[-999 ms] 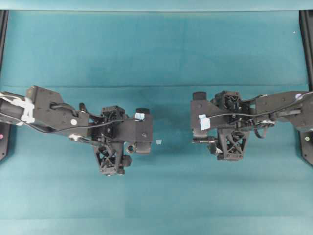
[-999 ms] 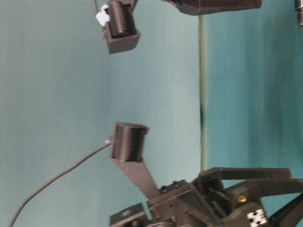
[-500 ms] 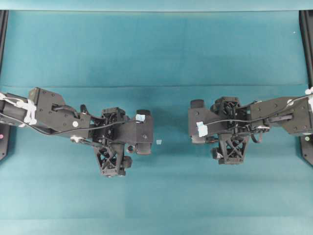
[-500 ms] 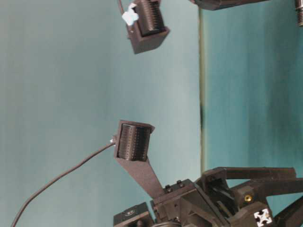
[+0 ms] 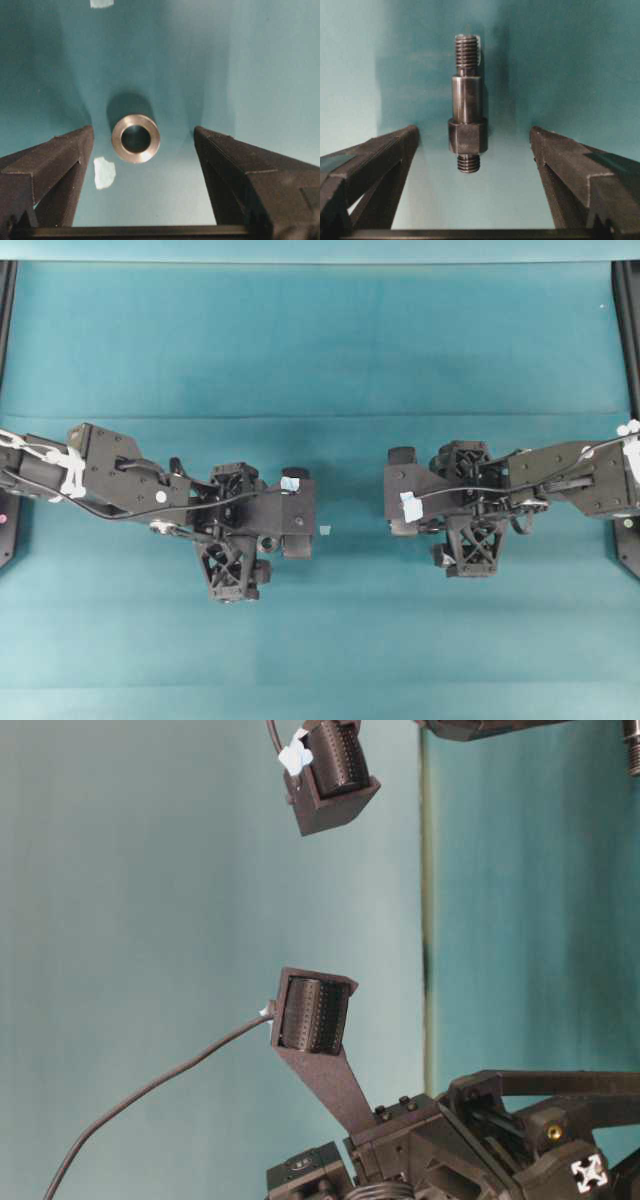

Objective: Insert the washer onto the shaft with both hands.
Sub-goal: 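Close the left gripper on the washer, right on the shaft collar, then lift the washer and shaft off the table with both grippers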

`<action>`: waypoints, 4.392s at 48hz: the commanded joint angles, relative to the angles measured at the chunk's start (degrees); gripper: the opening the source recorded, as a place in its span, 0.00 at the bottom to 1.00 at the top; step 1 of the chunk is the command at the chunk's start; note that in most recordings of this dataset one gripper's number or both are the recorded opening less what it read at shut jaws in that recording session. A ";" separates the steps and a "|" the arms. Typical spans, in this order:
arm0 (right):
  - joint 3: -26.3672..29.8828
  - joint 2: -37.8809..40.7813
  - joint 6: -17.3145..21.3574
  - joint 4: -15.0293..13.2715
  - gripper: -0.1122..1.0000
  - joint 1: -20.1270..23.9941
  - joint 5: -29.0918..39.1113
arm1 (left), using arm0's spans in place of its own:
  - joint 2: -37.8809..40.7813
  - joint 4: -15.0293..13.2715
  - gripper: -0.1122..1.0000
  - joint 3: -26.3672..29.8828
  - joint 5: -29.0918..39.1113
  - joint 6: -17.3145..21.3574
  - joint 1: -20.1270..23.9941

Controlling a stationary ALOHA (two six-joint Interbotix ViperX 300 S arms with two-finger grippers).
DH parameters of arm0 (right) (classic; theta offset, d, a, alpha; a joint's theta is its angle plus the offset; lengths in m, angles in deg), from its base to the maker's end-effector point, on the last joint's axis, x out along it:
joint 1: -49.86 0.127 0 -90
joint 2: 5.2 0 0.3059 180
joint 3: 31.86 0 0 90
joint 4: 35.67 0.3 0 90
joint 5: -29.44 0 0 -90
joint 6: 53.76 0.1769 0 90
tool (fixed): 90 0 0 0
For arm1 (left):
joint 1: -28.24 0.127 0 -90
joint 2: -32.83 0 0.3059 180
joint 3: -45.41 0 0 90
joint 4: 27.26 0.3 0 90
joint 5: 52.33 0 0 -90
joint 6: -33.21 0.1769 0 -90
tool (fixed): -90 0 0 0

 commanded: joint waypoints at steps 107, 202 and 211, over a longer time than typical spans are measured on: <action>-0.70 0.09 -0.44 0.26 0.11 -0.97 -0.26 | -0.62 0.18 0.43 -0.53 -0.70 0.35 -0.18; -11.87 -10.46 4.13 1.58 0.10 -0.26 -24.35 | -10.28 0.09 0.43 -10.63 -23.91 -0.79 0.62; -13.45 -11.69 6.42 1.58 0.10 1.14 -30.32 | -10.81 0.09 0.43 -11.69 -28.39 -0.79 0.62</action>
